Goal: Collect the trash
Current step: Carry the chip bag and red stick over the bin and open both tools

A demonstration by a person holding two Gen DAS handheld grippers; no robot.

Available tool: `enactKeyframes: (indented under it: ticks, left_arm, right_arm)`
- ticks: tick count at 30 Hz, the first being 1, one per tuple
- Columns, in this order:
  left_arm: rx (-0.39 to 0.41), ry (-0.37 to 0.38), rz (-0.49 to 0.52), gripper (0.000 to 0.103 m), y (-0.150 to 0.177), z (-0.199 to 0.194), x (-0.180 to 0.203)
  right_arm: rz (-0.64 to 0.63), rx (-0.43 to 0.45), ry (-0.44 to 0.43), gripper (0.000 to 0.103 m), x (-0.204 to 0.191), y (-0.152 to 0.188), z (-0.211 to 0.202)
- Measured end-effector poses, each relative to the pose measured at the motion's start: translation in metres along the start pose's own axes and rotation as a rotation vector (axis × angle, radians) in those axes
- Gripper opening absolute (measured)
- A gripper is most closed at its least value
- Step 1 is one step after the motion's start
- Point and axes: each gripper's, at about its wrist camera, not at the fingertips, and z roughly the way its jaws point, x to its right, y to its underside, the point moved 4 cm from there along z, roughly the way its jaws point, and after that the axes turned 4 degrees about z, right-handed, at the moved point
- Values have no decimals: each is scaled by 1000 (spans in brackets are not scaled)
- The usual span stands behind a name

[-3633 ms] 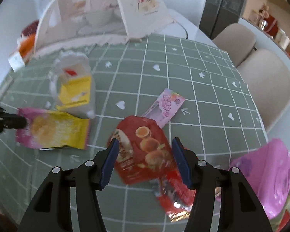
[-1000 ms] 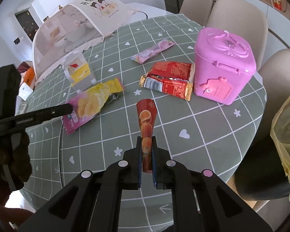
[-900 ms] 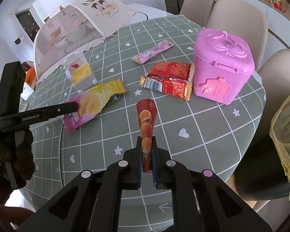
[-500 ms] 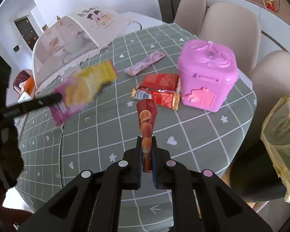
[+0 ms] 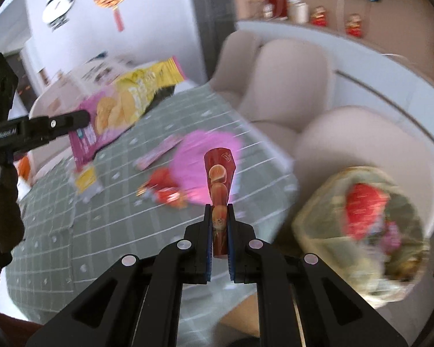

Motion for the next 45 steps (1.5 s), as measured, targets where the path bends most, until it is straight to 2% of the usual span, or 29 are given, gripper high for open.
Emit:
enactKeyframes:
  ticks: [4, 7, 14, 19, 24, 29, 30, 32, 37, 41, 45]
  left_arm:
    - [-41, 100, 89, 7, -17, 46, 52]
    - [-101, 165, 147, 7, -22, 89, 90]
    - [-262, 271, 163, 7, -2, 178, 152]
    - [-356, 267, 186, 7, 17, 229, 174]
    - [-435, 205, 208, 7, 36, 270, 181]
    - [-483, 151, 244, 9, 48, 290, 187]
    - [-490, 148, 242, 12, 49, 291, 186]
    - [-495, 158, 231, 25, 47, 289, 185]
    - [-444, 178, 244, 40, 35, 274, 186]
    - [-385, 182, 239, 42, 23, 257, 183]
    - [-326, 181, 186, 44, 11, 232, 163]
  right_arm:
    - [68, 43, 99, 10, 55, -6, -26]
    - [150, 66, 180, 10, 106, -4, -47]
    - [309, 79, 273, 10, 184, 20, -69]
    - [389, 80, 294, 10, 218, 28, -64]
    - [423, 71, 282, 10, 234, 31, -51]
    - [432, 42, 263, 10, 239, 32, -31]
    - [433, 37, 263, 10, 239, 32, -27]
    - [437, 33, 259, 10, 241, 32, -22]
    - [452, 16, 250, 10, 243, 35, -11]
    - [472, 6, 209, 10, 240, 34, -2]
    - [466, -11, 169, 10, 228, 30, 14]
